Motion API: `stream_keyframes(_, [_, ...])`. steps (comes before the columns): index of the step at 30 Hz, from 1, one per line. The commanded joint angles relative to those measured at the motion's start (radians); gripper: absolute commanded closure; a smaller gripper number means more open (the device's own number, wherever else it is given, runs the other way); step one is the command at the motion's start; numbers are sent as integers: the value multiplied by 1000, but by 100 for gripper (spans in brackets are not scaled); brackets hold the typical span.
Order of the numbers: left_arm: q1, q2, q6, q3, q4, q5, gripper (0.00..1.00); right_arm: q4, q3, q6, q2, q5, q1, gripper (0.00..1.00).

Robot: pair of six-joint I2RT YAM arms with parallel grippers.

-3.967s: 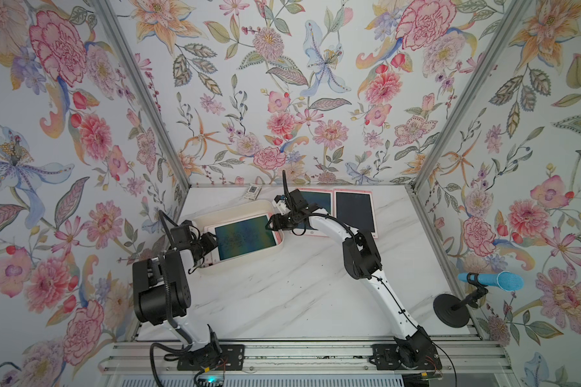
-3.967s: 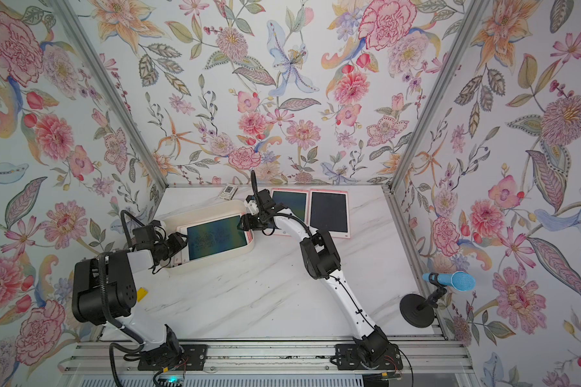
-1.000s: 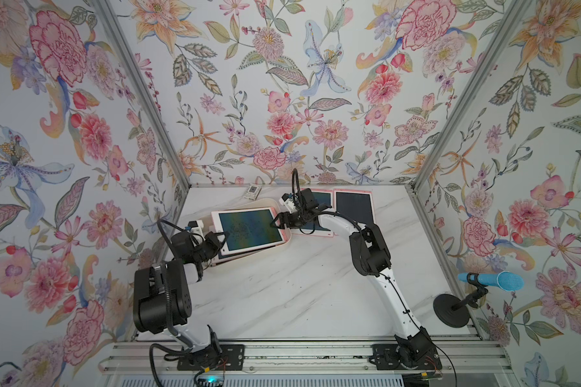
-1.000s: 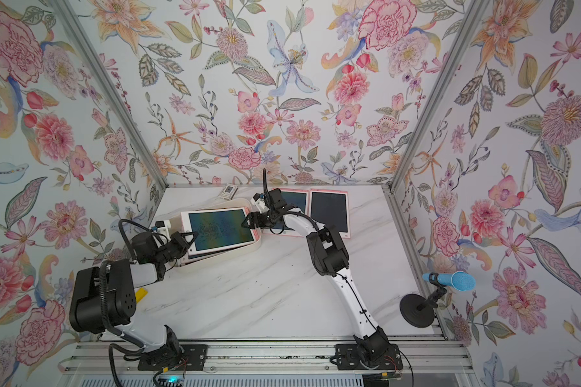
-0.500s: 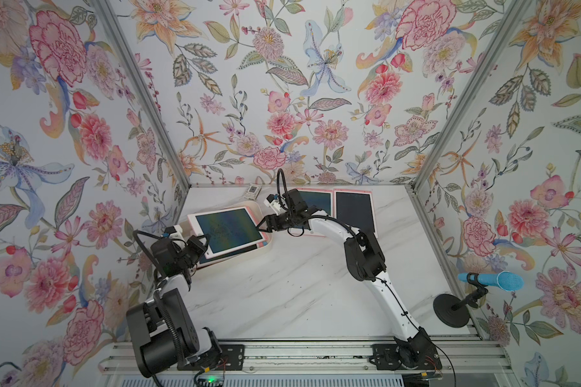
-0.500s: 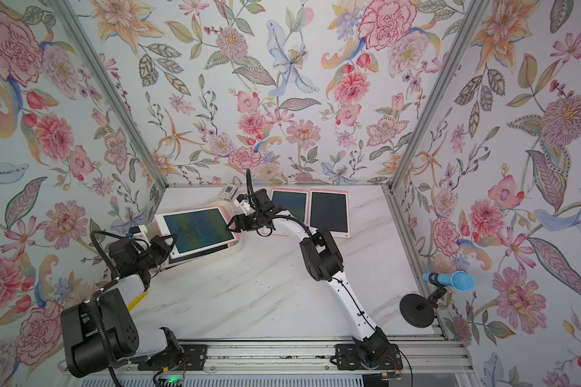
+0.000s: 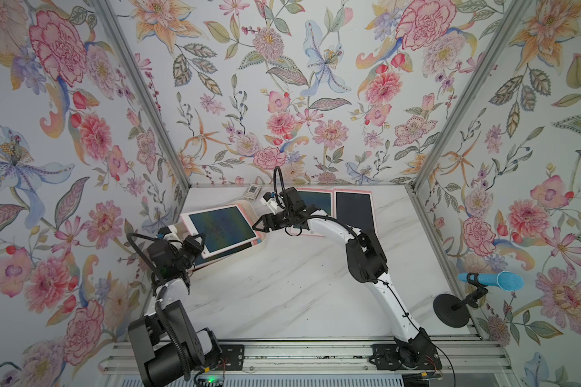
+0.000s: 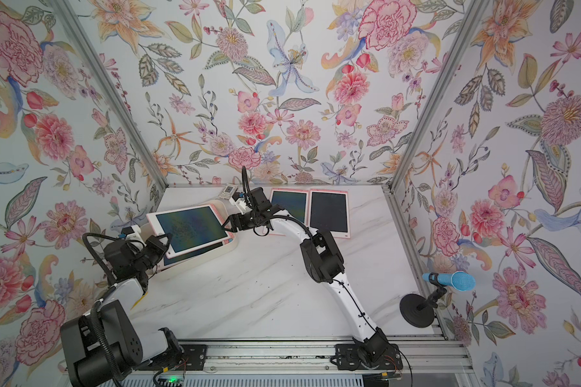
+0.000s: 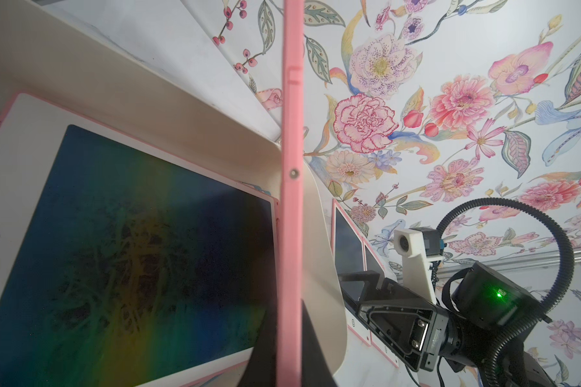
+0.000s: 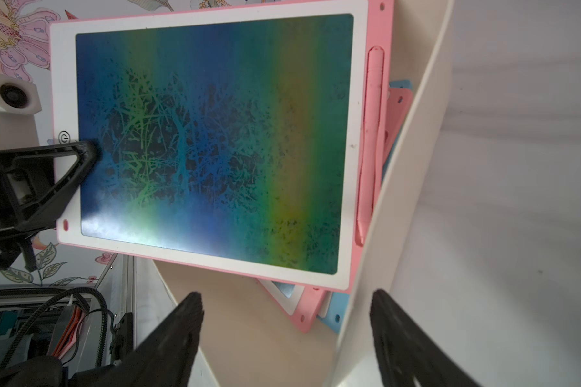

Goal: Take out the writing tablet from the storage box
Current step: Pick up the writing tablet from the storage box.

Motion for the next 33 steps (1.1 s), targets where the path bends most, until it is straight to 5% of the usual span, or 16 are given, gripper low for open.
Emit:
stream_keyframes(1, [2,-62,-1,4,22,-29,100,-6,-43,-54,-118,32,-33,21])
stream_keyframes(10, [1,-140,-112,-6,94,-45,100,12,-168,-76,-266,65,-81,21])
stream_keyframes(21, [-13,-239,-246,-28,149,-42,100,207,-504,51,-480,93,-100,27])
stream_keyframes(33, [-360,-263,-267,12,130,-294,100,494,-1008,283,-816,91,-127,38])
